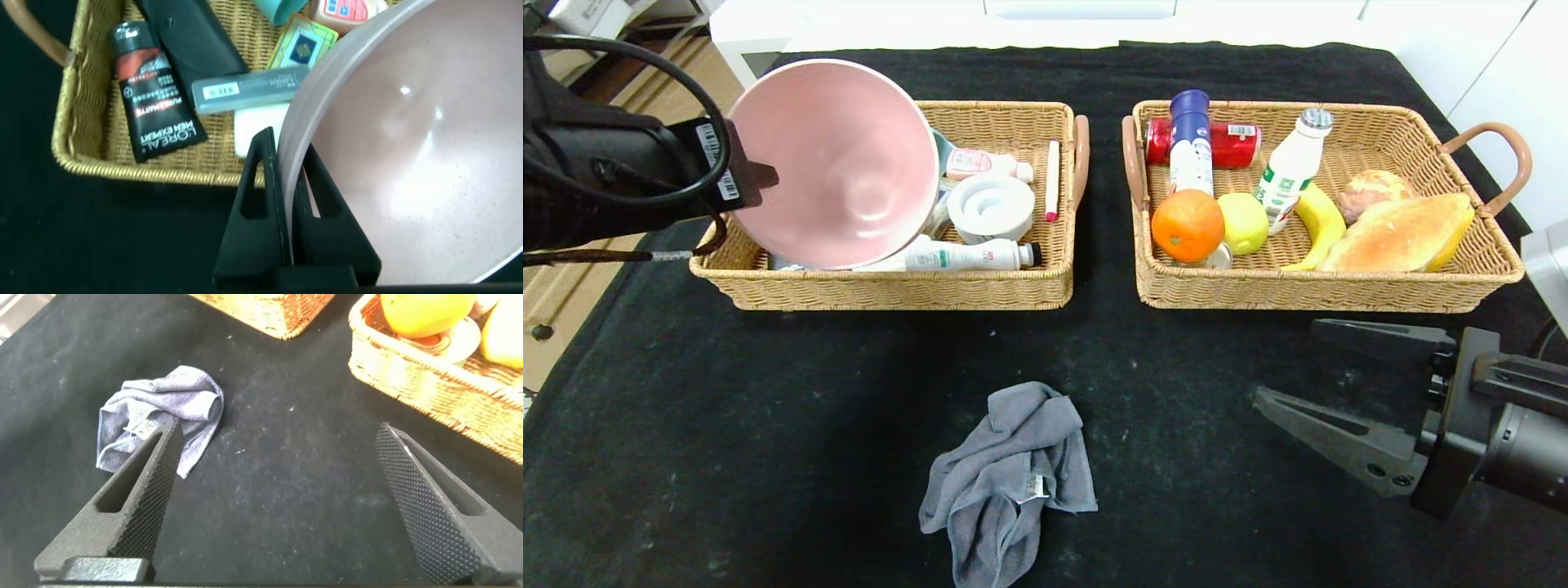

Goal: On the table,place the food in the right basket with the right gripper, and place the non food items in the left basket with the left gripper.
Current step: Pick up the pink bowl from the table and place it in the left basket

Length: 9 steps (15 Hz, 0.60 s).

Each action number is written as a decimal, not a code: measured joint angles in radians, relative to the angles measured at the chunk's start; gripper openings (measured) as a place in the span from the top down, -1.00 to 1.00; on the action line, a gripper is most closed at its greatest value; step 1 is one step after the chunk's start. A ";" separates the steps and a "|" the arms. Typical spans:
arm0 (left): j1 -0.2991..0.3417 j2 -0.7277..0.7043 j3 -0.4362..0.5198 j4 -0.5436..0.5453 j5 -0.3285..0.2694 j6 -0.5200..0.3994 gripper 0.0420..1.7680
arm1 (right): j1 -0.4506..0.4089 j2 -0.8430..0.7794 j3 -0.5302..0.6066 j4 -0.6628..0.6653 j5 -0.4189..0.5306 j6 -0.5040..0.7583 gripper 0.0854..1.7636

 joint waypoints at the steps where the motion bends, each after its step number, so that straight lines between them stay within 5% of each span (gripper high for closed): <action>1: 0.002 0.023 -0.025 -0.001 0.000 0.000 0.86 | 0.000 -0.001 0.000 0.000 0.000 0.000 -0.94; 9: 0.065 0.190 -0.101 -0.191 -0.007 0.002 0.86 | -0.016 -0.010 -0.003 -0.001 0.004 -0.001 -0.94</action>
